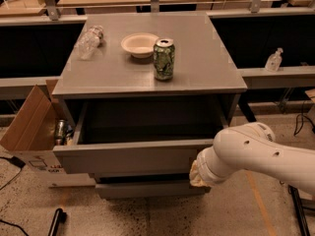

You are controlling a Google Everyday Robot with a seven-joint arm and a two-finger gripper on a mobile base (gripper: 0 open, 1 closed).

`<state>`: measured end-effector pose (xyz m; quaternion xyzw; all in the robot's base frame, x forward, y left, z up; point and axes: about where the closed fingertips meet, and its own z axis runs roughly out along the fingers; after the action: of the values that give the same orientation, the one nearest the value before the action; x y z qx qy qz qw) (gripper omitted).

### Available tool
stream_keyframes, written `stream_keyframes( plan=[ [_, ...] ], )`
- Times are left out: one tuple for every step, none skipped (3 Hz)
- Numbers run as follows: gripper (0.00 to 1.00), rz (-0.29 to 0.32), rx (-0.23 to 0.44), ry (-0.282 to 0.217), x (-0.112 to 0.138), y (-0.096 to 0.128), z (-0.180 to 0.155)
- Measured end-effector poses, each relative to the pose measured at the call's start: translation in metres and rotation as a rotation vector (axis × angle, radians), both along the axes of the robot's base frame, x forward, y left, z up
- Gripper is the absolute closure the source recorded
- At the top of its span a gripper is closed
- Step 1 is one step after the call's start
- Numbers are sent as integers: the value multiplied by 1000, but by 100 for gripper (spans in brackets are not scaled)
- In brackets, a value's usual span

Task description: Close top drawer

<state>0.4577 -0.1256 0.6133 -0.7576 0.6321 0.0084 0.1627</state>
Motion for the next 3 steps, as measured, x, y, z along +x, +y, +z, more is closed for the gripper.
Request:
stream_keyframes(
  plan=[
    [100,-1,-29,-142,47,6,10],
    [100,-2,-44,-222,75,5,20],
    [100,-16,-65,-328,122,4,36]
  ],
)
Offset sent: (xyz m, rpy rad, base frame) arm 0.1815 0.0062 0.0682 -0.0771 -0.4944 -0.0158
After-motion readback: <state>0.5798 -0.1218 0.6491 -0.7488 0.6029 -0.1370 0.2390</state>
